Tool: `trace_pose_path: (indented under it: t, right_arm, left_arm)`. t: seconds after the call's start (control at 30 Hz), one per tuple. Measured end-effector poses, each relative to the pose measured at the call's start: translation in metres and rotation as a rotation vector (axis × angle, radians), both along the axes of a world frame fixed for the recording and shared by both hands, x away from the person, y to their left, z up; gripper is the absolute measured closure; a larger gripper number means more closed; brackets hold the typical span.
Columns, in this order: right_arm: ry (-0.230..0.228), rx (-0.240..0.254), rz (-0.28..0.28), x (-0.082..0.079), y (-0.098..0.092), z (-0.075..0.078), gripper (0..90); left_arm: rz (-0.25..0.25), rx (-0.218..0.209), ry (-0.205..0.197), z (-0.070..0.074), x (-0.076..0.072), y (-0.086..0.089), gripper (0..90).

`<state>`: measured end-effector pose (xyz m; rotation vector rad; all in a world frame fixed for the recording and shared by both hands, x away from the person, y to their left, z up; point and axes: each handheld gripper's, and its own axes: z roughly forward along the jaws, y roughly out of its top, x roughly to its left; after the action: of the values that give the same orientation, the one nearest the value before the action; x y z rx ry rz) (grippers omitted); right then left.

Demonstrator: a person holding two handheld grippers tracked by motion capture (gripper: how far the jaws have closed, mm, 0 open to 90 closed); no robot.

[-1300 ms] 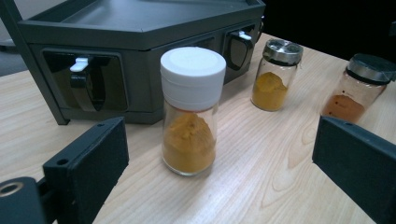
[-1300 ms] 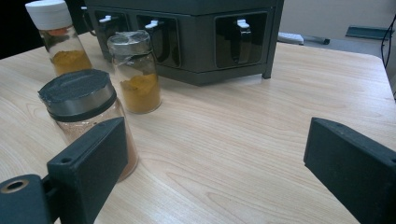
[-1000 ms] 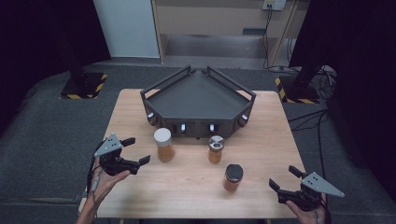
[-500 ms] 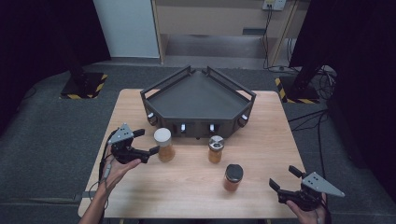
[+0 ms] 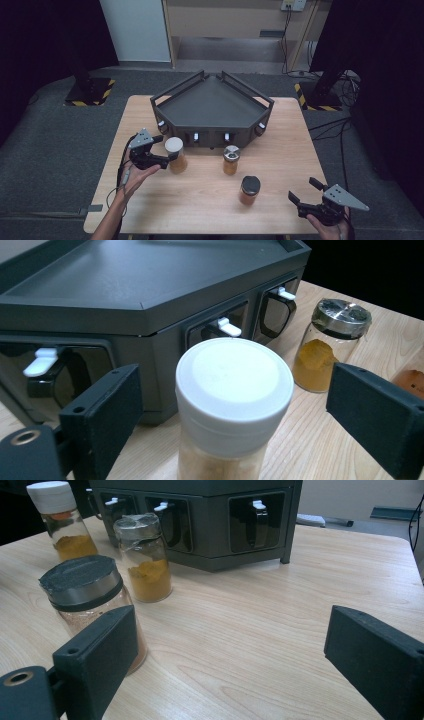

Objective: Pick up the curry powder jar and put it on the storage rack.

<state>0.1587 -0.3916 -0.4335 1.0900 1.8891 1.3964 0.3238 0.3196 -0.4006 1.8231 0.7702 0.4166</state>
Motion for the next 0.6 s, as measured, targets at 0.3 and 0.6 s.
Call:
trace_pose_path:
  t: [0.3,0.6]
  right_arm:
    - [0.001,0.003,-0.001,0.000,0.000,0.000,7.3]
    - [-0.001,0.000,0.000,0.000,0.000,0.000,7.4]
  left_arm:
    - [-0.003,0.007,-0.016,-0.011,0.005,-0.007,13.2]
    - [-0.006,-0.003,-0.037,-0.021,0.007,-0.010,23.0]
